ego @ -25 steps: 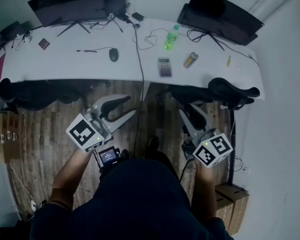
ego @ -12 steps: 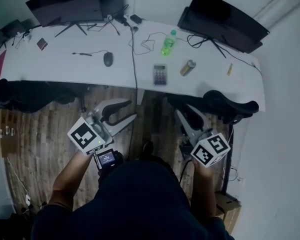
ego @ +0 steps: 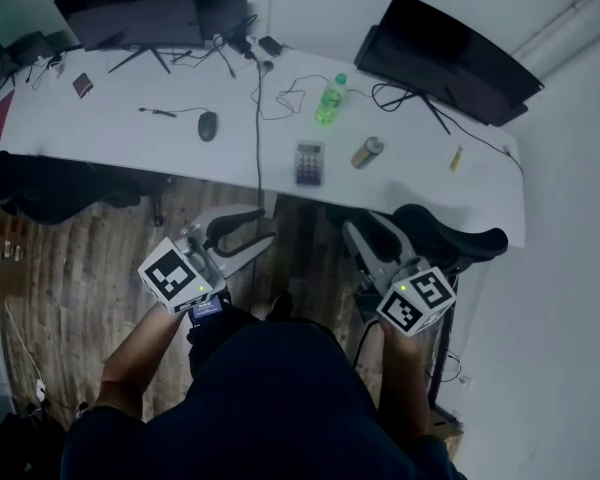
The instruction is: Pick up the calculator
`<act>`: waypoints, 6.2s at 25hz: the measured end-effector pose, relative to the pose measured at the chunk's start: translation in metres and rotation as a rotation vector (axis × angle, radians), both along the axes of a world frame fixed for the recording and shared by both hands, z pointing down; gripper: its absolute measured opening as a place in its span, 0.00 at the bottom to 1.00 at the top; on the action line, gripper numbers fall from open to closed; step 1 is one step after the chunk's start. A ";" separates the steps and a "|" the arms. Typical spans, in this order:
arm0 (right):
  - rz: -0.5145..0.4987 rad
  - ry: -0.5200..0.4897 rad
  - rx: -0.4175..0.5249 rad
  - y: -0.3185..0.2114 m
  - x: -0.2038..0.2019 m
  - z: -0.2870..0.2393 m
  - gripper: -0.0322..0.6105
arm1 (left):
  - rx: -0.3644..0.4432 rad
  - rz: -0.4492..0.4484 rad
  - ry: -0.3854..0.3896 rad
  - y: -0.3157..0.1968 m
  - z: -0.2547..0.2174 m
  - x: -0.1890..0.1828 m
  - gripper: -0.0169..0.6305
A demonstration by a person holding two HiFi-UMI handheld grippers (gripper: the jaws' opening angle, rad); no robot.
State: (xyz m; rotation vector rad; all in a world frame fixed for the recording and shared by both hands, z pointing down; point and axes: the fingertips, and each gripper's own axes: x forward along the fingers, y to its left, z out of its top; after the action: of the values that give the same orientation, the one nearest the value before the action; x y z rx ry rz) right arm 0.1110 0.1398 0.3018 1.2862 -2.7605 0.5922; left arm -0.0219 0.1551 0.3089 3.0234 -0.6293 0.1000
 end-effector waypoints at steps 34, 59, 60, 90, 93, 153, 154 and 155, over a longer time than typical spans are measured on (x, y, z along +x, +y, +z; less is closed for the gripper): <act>0.273 -0.030 -0.061 -0.119 -0.002 0.020 0.23 | -0.077 0.332 -0.008 -0.142 0.003 0.032 0.25; 0.285 0.013 -0.132 -0.200 -0.028 0.045 0.23 | -0.114 0.313 -0.004 -0.239 0.048 -0.001 0.25; 0.271 0.012 -0.141 -0.205 -0.028 0.049 0.23 | -0.121 0.300 -0.007 -0.244 0.051 -0.001 0.25; 0.067 -0.042 -0.362 -0.307 0.019 0.151 0.23 | -0.404 0.091 -0.133 -0.318 0.185 0.051 0.30; 0.059 -0.036 -0.395 -0.311 0.017 0.166 0.23 | -0.444 0.079 -0.139 -0.320 0.200 0.048 0.30; 0.025 -0.068 -0.749 -0.302 0.014 0.326 0.23 | -0.759 0.001 -0.229 -0.324 0.341 0.069 0.32; 0.023 -0.064 -0.752 -0.302 0.013 0.328 0.23 | -0.765 0.002 -0.231 -0.325 0.343 0.069 0.32; 0.021 -0.059 -0.755 -0.302 0.012 0.330 0.23 | -0.771 0.004 -0.232 -0.325 0.344 0.070 0.32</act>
State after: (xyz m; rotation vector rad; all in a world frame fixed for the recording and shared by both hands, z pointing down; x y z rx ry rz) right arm 0.1232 -0.1627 0.6314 1.0998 -2.1707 1.4916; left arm 0.0480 -0.1699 0.6526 2.2783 -0.4531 0.5563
